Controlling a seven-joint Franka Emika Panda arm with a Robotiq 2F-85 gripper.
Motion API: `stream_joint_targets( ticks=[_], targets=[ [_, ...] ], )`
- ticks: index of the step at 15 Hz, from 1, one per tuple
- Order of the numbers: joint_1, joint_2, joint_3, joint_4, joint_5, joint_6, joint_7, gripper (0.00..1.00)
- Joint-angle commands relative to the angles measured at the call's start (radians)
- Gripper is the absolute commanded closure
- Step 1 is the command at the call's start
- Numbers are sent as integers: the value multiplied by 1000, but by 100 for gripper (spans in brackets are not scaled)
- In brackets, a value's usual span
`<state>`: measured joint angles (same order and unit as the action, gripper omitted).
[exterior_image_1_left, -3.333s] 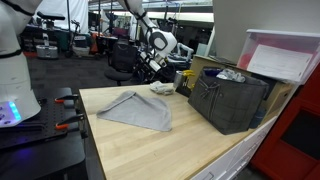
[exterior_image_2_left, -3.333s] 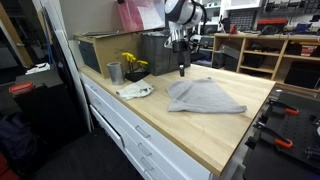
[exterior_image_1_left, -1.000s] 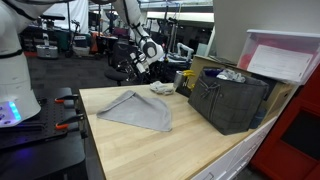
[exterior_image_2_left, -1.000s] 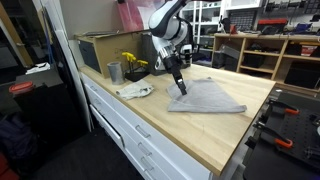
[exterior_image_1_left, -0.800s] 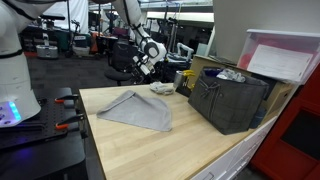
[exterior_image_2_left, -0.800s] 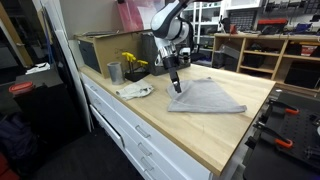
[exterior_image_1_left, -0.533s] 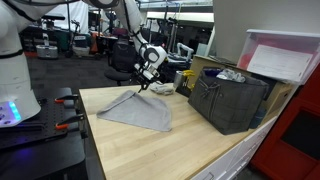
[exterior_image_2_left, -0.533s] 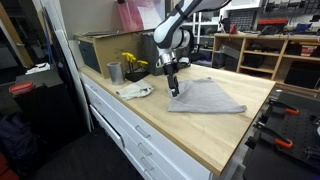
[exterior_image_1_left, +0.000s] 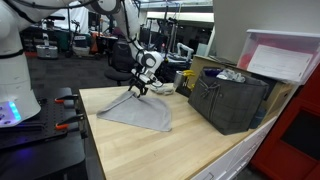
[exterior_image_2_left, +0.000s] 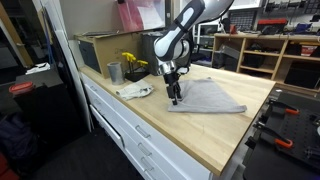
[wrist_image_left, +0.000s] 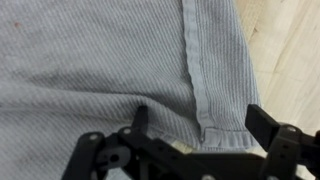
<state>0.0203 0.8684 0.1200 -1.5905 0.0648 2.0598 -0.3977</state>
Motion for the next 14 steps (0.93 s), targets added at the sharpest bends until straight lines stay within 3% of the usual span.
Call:
stream_joint_targets(
  ticks=[1,5,14],
  targets=[
    [-7,-17,13,-10,-4,-32,36,0],
    [7,-64,5,-58,-13,19,66,0],
    [57,-153,-55,-176,-31,99,331,0]
  ],
)
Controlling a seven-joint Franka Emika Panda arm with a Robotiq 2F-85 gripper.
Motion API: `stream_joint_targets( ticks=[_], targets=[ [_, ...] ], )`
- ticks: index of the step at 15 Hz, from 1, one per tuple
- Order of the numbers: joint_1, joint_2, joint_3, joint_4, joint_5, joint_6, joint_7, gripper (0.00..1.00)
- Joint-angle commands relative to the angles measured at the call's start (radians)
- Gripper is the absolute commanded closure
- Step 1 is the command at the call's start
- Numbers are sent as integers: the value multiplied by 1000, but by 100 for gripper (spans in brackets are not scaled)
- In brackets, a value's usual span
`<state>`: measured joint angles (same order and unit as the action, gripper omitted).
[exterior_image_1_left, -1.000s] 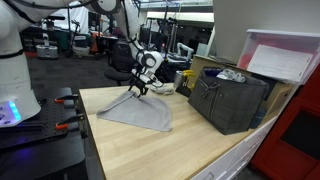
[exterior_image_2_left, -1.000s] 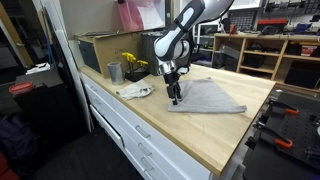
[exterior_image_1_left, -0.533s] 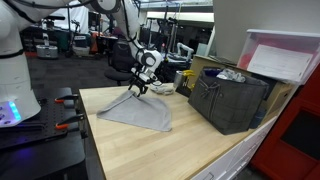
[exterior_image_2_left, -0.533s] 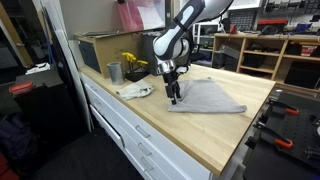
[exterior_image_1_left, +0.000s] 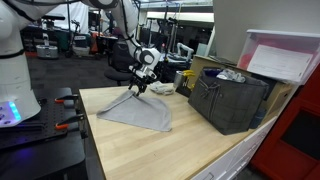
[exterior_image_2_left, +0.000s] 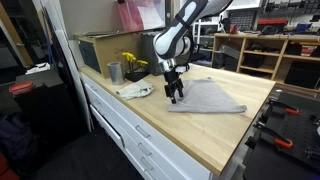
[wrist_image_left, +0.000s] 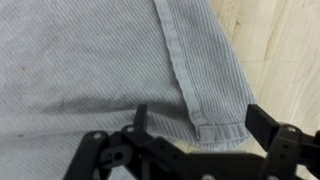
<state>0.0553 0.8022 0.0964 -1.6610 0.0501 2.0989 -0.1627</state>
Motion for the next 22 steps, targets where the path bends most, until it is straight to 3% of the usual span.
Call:
stream_joint_targets(
  ticks=[1,16,22],
  targets=[
    [12,-93,-23,-111,-6,35,89,0],
    [-120,43,98,-11,133,-16,-217,0],
    [-164,-9,162,-41,191,-122,-328,0]
  ],
)
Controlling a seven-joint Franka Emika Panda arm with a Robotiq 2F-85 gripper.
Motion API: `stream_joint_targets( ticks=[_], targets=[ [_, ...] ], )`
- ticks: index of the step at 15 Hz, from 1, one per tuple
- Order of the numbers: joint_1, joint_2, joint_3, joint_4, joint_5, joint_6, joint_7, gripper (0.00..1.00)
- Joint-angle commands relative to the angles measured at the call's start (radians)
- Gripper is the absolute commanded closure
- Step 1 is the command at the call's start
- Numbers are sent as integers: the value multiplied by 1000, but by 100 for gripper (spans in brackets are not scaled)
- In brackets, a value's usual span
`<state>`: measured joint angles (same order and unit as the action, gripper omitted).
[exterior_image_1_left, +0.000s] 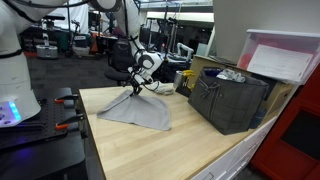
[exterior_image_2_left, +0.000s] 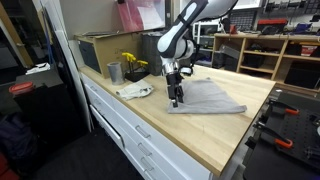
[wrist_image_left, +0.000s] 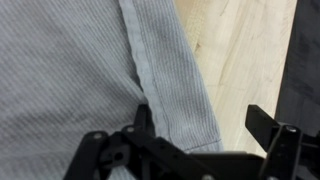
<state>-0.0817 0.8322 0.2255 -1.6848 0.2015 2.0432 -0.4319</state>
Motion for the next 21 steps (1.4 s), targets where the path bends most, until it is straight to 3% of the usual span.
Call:
stream_joint_targets(
  ticks=[1,7,12,15,21],
  targets=[
    [-29,-51,40,-26,51,-80,-71,0],
    [-18,-74,43,-27,67,-156,-122,0],
    [48,-11,-34,-16,-37,32,-69,0],
    [61,-7,-43,-41,-72,87,-54,0],
    [25,-102,2,-113,-54,-74,-109,0]
  ],
)
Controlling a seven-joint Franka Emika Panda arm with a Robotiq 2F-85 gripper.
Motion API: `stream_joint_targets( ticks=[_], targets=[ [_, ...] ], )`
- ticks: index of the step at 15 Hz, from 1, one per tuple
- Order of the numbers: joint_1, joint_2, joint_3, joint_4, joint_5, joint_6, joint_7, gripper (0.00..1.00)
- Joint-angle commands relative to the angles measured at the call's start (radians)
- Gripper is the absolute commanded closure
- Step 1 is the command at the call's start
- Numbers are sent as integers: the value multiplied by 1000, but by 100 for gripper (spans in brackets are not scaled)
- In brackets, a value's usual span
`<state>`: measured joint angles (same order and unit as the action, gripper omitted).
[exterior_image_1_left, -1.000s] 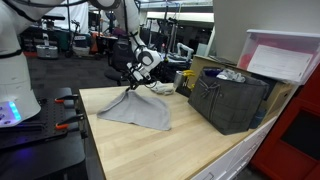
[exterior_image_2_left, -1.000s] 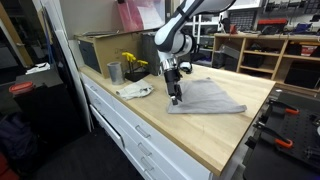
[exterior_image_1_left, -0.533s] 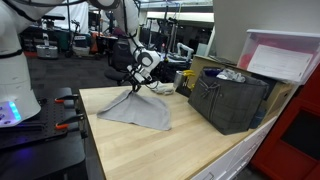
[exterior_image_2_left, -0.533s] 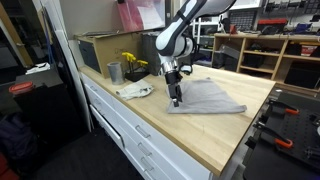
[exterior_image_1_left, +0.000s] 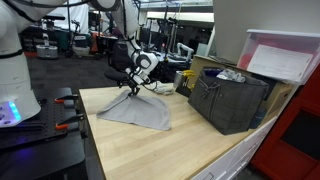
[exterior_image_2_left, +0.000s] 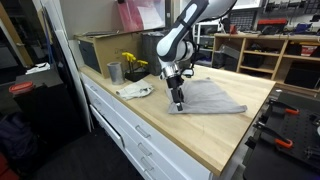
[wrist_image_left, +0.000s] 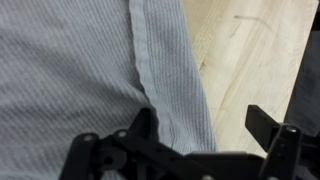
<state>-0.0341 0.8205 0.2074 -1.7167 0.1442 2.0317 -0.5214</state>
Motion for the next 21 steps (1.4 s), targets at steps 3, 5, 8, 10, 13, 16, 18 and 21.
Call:
stream_joint_targets(
  ticks=[3,5,8,10,13,16,18,21],
  targets=[
    [-8,-174,18,-153,-2,-75,-9,0],
    [1,-235,25,-209,-10,-73,-24,0],
    [15,-309,32,-275,-17,-87,-43,0],
    [34,-346,21,-306,-29,-72,-28,0],
    [50,-327,-25,-282,-89,70,13,0],
    [61,-265,-72,-231,-162,223,65,0],
    [61,-220,-94,-200,-195,273,97,0],
    [61,-178,-97,-176,-200,254,140,0]
  ],
)
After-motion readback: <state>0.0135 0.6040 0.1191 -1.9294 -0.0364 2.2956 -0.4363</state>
